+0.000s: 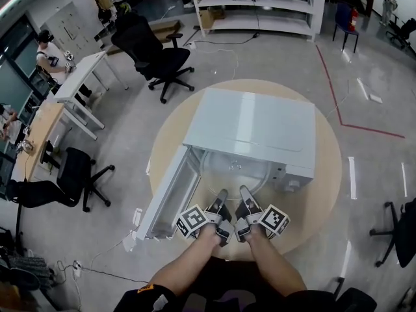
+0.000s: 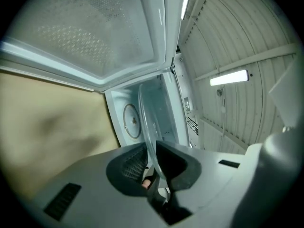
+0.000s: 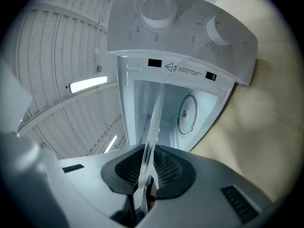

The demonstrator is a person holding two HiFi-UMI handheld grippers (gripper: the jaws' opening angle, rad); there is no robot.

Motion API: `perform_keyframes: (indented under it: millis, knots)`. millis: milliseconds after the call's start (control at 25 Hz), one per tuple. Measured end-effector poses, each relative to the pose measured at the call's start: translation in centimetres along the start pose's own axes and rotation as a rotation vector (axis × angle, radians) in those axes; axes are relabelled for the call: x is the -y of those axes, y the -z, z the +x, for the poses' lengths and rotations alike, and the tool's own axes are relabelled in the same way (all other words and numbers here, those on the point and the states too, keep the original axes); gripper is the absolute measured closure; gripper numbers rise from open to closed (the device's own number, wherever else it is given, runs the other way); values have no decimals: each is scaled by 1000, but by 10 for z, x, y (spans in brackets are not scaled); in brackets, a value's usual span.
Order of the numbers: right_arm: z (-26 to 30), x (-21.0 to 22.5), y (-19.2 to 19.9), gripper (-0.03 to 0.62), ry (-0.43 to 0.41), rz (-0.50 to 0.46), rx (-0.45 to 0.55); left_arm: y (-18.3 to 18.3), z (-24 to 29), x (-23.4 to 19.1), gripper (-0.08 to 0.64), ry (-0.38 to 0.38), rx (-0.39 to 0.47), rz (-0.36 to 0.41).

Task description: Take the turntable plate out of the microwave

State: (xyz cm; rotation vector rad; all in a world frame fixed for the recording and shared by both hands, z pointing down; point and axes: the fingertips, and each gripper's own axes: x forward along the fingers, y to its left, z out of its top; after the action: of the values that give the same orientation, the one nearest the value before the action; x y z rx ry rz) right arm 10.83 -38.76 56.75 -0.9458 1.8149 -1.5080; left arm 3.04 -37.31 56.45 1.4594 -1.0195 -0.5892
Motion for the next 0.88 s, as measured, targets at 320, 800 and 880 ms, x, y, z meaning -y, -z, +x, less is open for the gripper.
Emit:
perform_keyframes:
  millis: [320, 800, 880]
  knots:
    - [-27, -2, 26, 537, -1, -23, -6, 16, -33, -8, 466, 7, -27, 2]
    - [-88, -25, 97, 537, 19, -59, 89, 38, -117, -19, 465, 52, -166, 5]
    - [-100, -29, 109, 537, 8, -69, 106, 44, -132, -23, 463, 61, -189, 5]
